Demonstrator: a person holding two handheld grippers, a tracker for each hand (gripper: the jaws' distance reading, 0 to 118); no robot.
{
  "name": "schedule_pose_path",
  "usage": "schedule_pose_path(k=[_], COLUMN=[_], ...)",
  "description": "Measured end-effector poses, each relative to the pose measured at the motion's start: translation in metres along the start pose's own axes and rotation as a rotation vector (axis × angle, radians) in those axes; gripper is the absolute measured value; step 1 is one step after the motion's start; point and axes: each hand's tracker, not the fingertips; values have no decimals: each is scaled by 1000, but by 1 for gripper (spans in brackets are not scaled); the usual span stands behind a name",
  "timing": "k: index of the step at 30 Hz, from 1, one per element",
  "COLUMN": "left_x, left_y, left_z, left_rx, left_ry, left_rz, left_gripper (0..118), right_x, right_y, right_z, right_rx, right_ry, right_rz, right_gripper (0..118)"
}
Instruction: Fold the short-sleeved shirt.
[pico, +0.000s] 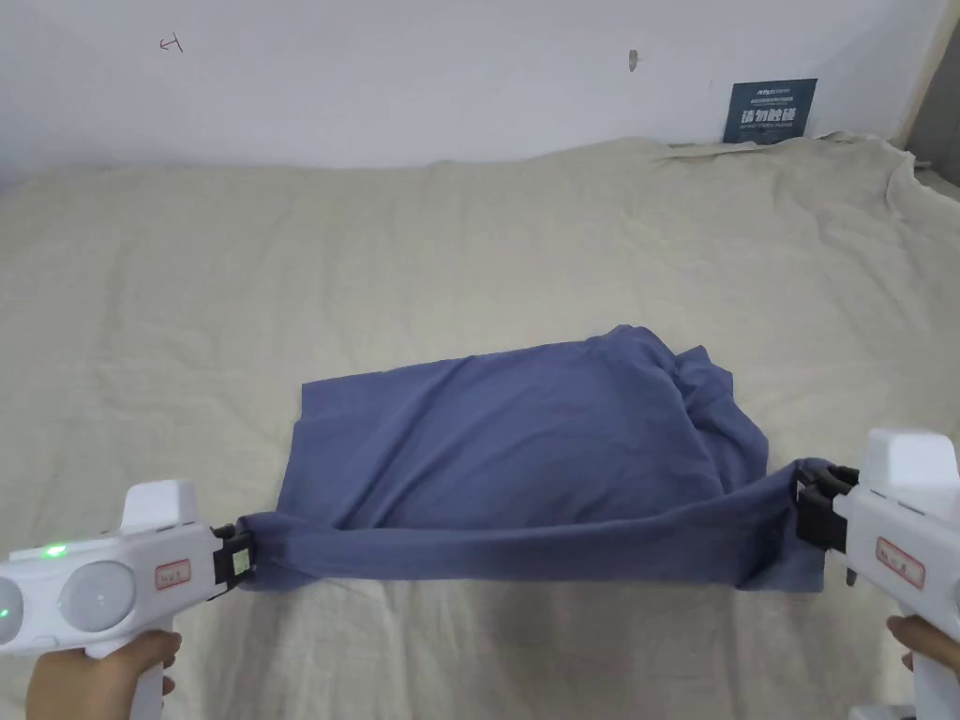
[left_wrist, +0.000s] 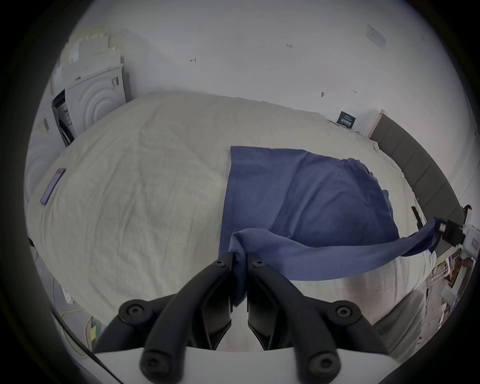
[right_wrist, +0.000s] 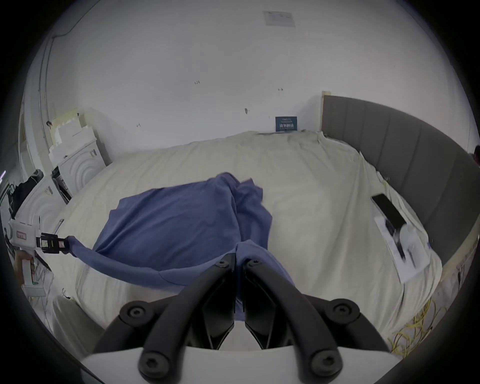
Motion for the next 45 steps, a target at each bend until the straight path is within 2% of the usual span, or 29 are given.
schedule_pose_path(k=[10,13,17,22,27,28,30,31,32,33,36,37,45], left_x=[9,9,17,25,31,34,35,35,34,34,40,41,51], left_y=[48,53,55,53,49,50,54,56,58,60,67,69,76], left_z=[-76,-104,-130,-149,-155,-147,-139,-135,-133,-129,-101,-92,-6], left_rx=[-36,-66,-104,-138,-159,-168,-172,-162,-147,-127,-49,-21,198], left_ry=[43,59,70,87,109,107,72,69,70,74,79,68,21], left_rz=[-89,-112,-133,-153,-187,-182,-169,-169,-164,-156,-128,-121,-120], left_gripper=[7,7,7,7,9,15,17,23,37,63,109,112,112], right_x=[7,14,17,30,29,28,25,24,24,23,19,21,-5], right_y=[32,35,32,13,-3,-3,3,6,11,14,30,35,70], right_z=[-92,-118,-142,-170,-178,-175,-165,-159,-152,-150,-122,-119,-16], right_rx=[-77,-131,-206,-257,-305,-300,-277,-261,-244,-225,-134,-106,145], right_ry=[-46,-57,-129,-165,-184,-185,-181,-180,-180,-171,-139,-135,-68], right_rz=[37,1,6,-80,-56,-49,-56,-68,-78,-88,-86,-81,-37], right_gripper=[2,2,2,2,3,3,4,4,8,25,85,92,92])
